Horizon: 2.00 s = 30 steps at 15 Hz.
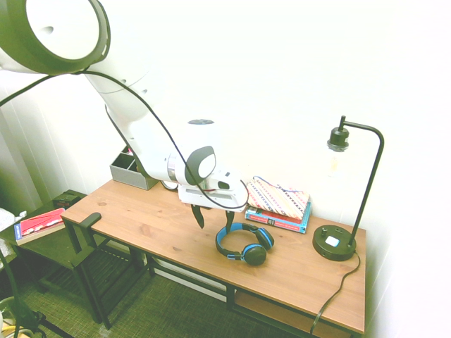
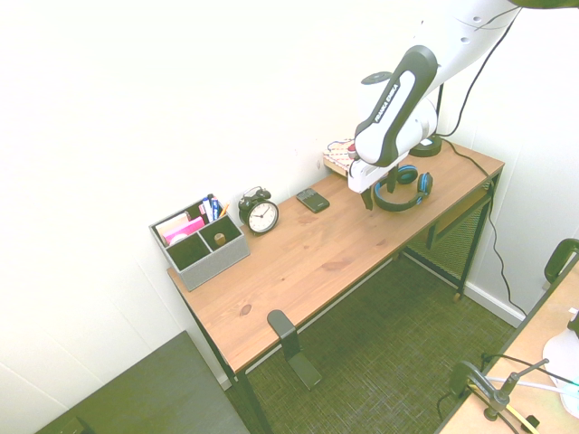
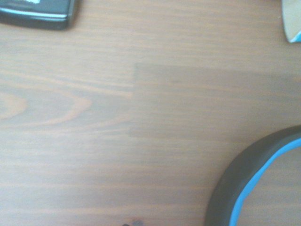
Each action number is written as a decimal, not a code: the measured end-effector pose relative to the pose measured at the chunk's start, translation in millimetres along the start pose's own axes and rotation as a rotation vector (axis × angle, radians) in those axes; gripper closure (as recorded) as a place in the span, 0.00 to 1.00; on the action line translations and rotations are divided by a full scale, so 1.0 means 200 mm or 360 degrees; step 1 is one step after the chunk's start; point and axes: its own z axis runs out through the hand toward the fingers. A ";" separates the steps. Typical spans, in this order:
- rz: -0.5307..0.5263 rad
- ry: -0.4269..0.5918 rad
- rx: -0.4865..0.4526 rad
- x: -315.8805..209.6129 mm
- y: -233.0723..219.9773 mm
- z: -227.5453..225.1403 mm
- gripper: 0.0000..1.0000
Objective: Hang the headphone
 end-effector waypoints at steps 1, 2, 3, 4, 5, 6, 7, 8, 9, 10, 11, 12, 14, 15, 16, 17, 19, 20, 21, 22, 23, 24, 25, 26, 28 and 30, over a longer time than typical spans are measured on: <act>0.0002 -0.0001 -0.0009 0.03 0.01 0.03 1.00; 0.0008 -0.0009 -0.0013 0.04 0.02 0.06 1.00; 0.0011 -0.0020 -0.0011 0.05 0.02 0.08 1.00; 0.0013 -0.0028 -0.0002 0.07 0.02 0.10 1.00; 0.0010 -0.0030 0.0007 0.09 0.02 0.11 1.00; 0.0013 -0.0030 0.0013 0.11 0.02 0.11 1.00; 0.0015 -0.0033 0.0015 0.13 0.02 0.11 1.00; 0.0014 -0.0036 0.0013 0.14 0.04 0.11 1.00; 0.0016 -0.0043 0.0012 0.16 0.04 0.12 1.00; 0.0013 -0.0057 0.0008 0.16 0.05 0.12 1.00; 0.0012 -0.0066 0.0012 0.17 0.05 0.12 1.00; 0.0009 -0.0075 0.0014 0.18 0.04 0.12 1.00; 0.0008 -0.0091 0.0010 0.19 0.04 0.12 1.00; 0.0005 -0.0097 0.0007 0.18 0.04 0.11 1.00; 0.0003 -0.0099 0.0007 0.18 0.03 0.11 1.00; 0.0002 -0.0102 0.0006 0.17 0.03 0.11 1.00; -0.0005 -0.0110 0.0003 0.16 0.02 0.12 1.00; -0.0008 -0.0117 -0.0001 0.15 0.02 0.13 1.00; -0.0009 -0.0123 -0.0004 0.14 0.02 0.14 1.00; -0.0009 -0.0128 -0.0008 0.13 0.02 0.14 1.00; -0.0008 -0.0131 -0.0010 0.13 0.03 0.14 1.00; -0.0009 -0.0137 -0.0013 0.13 0.03 0.14 1.00; -0.0011 -0.0142 -0.0016 0.12 0.03 0.14 1.00; -0.0012 -0.0142 -0.0016 0.12 0.02 0.14 1.00; 0.0008 -0.0160 -0.0013 0.10 0.04 0.13 1.00; 0.0085 -0.0242 -0.0029 0.08 0.08 0.05 1.00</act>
